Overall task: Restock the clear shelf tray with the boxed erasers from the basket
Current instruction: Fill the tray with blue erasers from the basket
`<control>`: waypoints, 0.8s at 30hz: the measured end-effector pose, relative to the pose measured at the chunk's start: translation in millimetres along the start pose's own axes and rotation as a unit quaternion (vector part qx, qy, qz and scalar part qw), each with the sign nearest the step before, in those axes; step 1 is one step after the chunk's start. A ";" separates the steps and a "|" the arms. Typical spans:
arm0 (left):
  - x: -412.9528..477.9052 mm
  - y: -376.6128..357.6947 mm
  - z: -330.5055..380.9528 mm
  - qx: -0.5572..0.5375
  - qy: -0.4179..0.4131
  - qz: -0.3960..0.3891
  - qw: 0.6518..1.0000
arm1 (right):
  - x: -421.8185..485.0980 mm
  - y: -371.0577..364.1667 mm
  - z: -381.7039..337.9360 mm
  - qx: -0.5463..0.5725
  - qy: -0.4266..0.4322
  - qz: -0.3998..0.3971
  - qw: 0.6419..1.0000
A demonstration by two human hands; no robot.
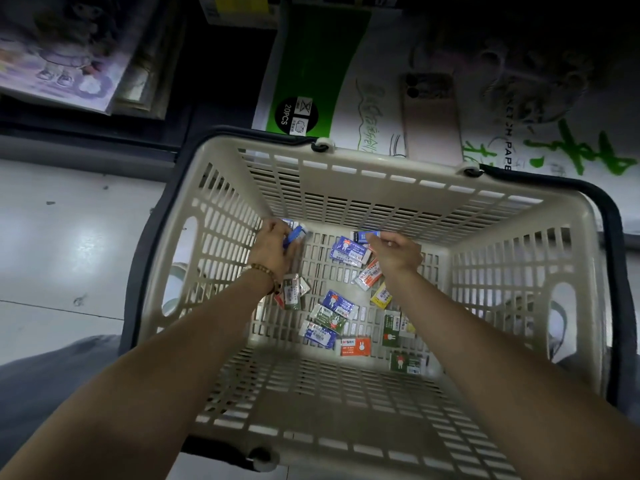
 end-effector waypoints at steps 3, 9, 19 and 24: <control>-2.3 6.1 1.1 0.046 -0.038 0.033 0.998 | -7.4 7.5 5.0 0.034 0.001 -0.040 0.999; -0.5 10.4 2.2 0.082 -0.092 0.043 0.991 | -19.7 22.7 3.9 0.082 -0.004 -0.113 0.990; -8.7 -2.4 -19.5 0.010 0.062 -0.035 0.997 | -41.9 22.9 6.6 0.189 -0.083 -0.241 0.948; 1.0 -7.9 -20.2 0.022 0.107 -0.084 0.990 | -46.3 24.9 4.3 0.215 -0.133 -0.274 0.928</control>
Point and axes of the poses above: each hand's wrist, its own x-axis towards the middle knuckle, its own y-axis out of the back of the hand, z = x × y, the point moved 7 cm from there along x, towards the middle knuckle, and after that the axes turned 8 degrees about z, right-handed, at the moved point
